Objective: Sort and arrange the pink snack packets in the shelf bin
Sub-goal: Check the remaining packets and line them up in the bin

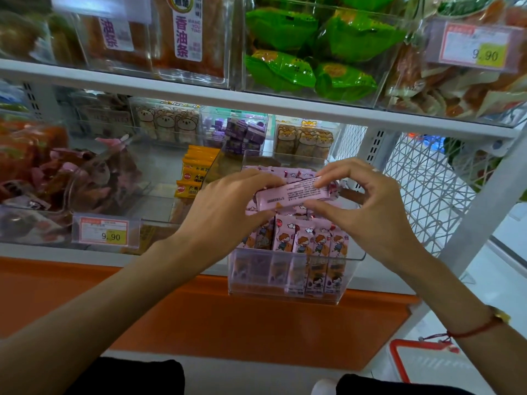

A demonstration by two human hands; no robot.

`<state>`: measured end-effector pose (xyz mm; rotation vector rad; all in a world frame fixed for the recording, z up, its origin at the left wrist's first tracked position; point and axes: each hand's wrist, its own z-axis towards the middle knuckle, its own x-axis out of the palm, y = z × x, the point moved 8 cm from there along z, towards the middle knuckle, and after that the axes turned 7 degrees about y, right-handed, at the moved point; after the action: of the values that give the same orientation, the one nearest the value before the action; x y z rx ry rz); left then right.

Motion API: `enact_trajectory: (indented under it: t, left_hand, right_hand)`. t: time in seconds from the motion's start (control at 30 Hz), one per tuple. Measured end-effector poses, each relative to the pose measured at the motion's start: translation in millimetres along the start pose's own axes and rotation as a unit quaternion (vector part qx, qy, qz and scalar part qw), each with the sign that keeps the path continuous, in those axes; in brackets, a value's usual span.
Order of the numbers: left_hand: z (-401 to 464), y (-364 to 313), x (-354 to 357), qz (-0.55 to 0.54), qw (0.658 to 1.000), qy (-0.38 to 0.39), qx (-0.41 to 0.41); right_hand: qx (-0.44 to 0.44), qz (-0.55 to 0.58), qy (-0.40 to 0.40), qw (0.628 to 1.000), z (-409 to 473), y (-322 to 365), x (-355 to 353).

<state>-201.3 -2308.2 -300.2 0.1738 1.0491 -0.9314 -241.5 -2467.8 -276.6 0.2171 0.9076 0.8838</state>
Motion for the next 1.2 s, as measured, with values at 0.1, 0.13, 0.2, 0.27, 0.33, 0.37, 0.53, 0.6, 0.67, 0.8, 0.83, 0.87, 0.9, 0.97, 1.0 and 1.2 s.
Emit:
enact_trajectory:
  t: [0.1, 0.13, 0.2, 0.27, 0.33, 0.37, 0.53, 0.6, 0.67, 0.8, 0.83, 0.87, 0.9, 0.97, 1.0, 1.2]
  left_hand:
    - [0.6, 2.5, 0.5, -0.026, 1.0, -0.005, -0.007]
    - [1.0, 3.0, 2.6, -0.051, 0.999, -0.001, -0.013]
    - [1.1, 3.3, 9.1, -0.134, 0.99, 0.02, -0.033]
    - [0.8, 2.8, 16.4, -0.199, 0.978, 0.037, -0.057]
    - [0.7, 2.0, 23.0, -0.224, 0.971, 0.052, -0.069]
    - [0.7, 1.6, 24.9, -0.239, 0.967, 0.056, -0.07]
    - [1.2, 2.7, 12.2, -0.326, 0.943, 0.001, -0.071]
    - [2.3, -1.8, 9.9, -0.378, 0.924, -0.002, -0.054]
    - [2.3, -4.3, 10.7, -0.403, 0.914, -0.005, -0.041]
    - [0.8, 6.2, 11.6, -0.396, 0.916, -0.043, -0.045]
    - [1.5, 10.2, 12.2, -0.39, 0.918, -0.052, -0.052]
    - [3.1, 13.0, 13.5, -0.38, 0.922, -0.054, -0.056]
    - [5.5, 14.3, 16.5, -0.371, 0.926, -0.045, -0.059]
    - [11.1, 16.9, 25.5, -0.36, 0.931, -0.009, -0.061]
    - [14.0, 18.8, 28.6, -0.357, 0.932, 0.002, -0.058]
    - [39.7, 37.5, 11.8, -0.357, 0.93, -0.079, -0.044]
  right_hand:
    - [0.021, 0.005, -0.001, 1.0, 1.8, -2.0, 1.5]
    - [0.051, 0.033, 0.004, 0.998, 2.0, -7.6, 2.8]
    - [0.124, 0.111, 0.02, 0.986, 0.3, -21.2, 9.6]
    - [0.171, 0.164, 0.043, 0.971, -3.8, -30.9, 19.9]
    - [0.175, 0.194, 0.048, 0.964, -6.2, -34.3, 25.8]
    - [0.17, 0.209, 0.043, 0.962, -6.5, -34.8, 26.9]
    - [0.138, 0.187, 0.041, 0.972, -3.7, -26.1, 28.4]
    - [0.12, 0.139, 0.066, 0.981, -2.5, -19.1, 31.7]
    - [0.114, 0.104, 0.083, 0.984, -2.9, -19.4, 35.0]
    - [0.122, 0.077, 0.094, 0.985, -3.9, -36.4, 39.8]
    - [0.122, 0.066, 0.1, 0.985, -3.7, -41.0, 42.4]
    - [0.122, 0.053, 0.102, 0.986, -3.3, -45.5, 44.9]
    - [0.119, 0.04, 0.1, 0.987, -2.2, -49.2, 46.5]
    - [0.112, 0.022, 0.093, 0.989, 1.9, -55.4, 48.6]
    - [0.114, 0.017, 0.091, 0.989, 4.7, -58.0, 49.2]
    - [0.127, -0.121, 0.091, 0.98, 10.5, -62.0, 47.0]
